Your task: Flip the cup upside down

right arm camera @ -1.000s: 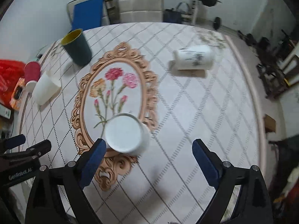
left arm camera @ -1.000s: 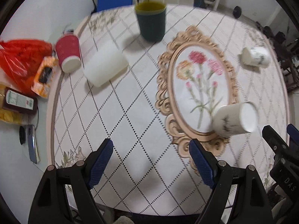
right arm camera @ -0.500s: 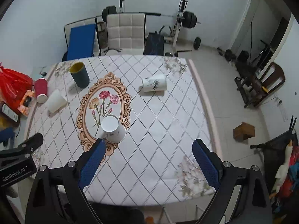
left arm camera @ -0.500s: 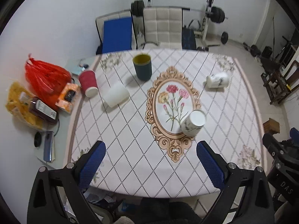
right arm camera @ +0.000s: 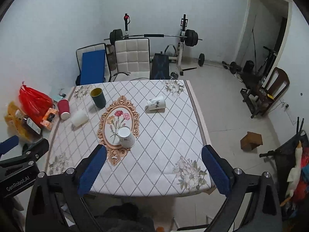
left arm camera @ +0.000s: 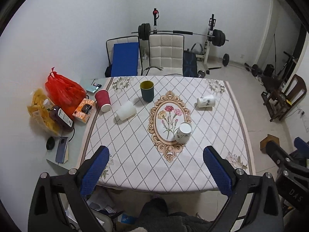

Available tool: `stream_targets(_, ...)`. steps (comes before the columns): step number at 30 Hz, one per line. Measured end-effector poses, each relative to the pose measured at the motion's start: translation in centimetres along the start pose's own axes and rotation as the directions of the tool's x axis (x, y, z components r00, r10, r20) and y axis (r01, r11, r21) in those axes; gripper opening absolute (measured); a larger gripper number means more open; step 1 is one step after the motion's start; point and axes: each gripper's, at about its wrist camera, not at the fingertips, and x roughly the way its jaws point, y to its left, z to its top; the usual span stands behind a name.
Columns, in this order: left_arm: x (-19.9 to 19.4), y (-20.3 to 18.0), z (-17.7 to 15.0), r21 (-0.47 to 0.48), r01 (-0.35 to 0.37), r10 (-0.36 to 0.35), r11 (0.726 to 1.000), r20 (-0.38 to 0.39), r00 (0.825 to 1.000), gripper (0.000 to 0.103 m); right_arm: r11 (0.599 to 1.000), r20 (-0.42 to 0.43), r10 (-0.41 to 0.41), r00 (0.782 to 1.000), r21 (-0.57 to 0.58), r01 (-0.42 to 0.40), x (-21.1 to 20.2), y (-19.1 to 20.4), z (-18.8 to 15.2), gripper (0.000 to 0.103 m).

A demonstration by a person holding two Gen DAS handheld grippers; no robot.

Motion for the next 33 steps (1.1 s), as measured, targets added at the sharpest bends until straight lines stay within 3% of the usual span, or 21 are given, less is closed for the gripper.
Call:
stream_targets(17, -3.7, -0.4, -0.9, 0.008, 0.003, -0.004, 1.000, 0.024, 1.000, 0.100, 1.000, 0.031, -0.004, 1.000, -0.025, 0.004, -4.9, -1.1, -0.4, 0.100)
stream_targets(33, -4.2, 0.3, -0.6, 0.014, 0.009, -0.010, 1.000, 0.027, 1.000, 0.100, 1.000, 0.031, 0.013, 0.999, -0.010, -0.013, -5.0, -0.8, 0.2, 0.100)
